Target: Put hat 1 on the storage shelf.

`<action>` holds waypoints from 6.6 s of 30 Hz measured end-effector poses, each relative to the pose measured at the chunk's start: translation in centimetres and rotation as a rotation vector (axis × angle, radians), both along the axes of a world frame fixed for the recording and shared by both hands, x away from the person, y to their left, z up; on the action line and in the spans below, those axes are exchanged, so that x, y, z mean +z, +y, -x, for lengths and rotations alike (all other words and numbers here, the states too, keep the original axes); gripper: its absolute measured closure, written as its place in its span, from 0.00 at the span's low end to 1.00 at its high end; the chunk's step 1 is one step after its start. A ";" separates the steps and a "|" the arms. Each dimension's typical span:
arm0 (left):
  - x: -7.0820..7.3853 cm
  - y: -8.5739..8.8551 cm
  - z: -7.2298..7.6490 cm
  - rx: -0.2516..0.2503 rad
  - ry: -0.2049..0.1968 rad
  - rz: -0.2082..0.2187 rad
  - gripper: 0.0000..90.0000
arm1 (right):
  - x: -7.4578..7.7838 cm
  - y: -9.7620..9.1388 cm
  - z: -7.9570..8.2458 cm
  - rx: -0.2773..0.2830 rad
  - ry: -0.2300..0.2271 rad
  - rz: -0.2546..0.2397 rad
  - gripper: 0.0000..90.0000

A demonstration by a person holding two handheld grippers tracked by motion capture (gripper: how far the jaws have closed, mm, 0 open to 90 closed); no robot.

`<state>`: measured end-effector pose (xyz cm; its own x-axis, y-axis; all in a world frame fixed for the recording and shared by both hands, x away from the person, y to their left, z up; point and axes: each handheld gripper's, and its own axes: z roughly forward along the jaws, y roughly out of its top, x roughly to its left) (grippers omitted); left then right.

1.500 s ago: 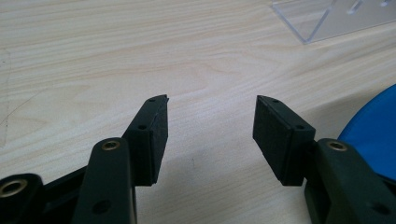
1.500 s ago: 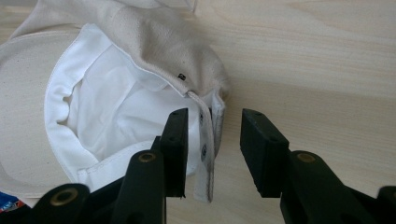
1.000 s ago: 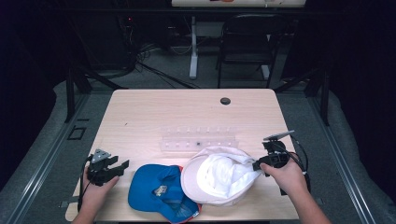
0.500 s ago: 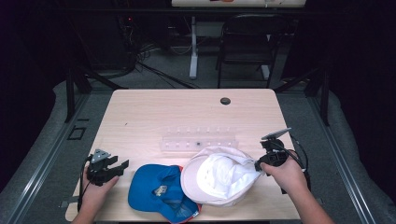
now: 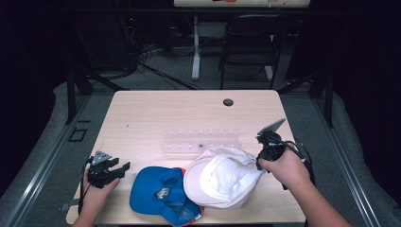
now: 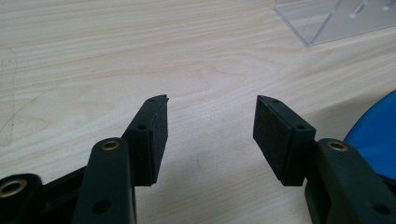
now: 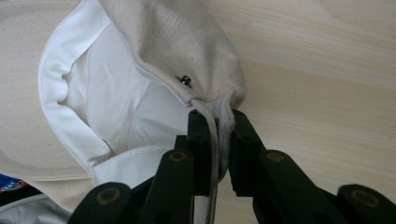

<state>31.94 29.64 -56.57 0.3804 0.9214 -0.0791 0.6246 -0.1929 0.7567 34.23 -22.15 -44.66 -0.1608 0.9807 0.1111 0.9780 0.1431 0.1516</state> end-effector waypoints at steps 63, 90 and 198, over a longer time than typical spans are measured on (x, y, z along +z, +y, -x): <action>0.0 0.2 0.0 0.006 0.009 0.007 0.51 | 15.2 -0.2 -1.4 -0.094 0.189 -0.527 0.91; 0.0 0.2 0.1 -0.005 0.007 0.013 0.51 | 17.5 4.0 -6.3 -0.111 0.056 -0.842 0.90; 3.3 -13.5 -3.0 -0.244 -0.120 0.197 0.91 | 13.1 13.7 -11.3 -0.118 0.033 -0.842 0.86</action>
<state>34.97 16.13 -53.30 0.6050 0.7737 -0.1881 0.4820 -0.1678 0.8599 45.52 -8.49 -31.54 -0.0460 0.5793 0.8138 0.9853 -0.1079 0.1325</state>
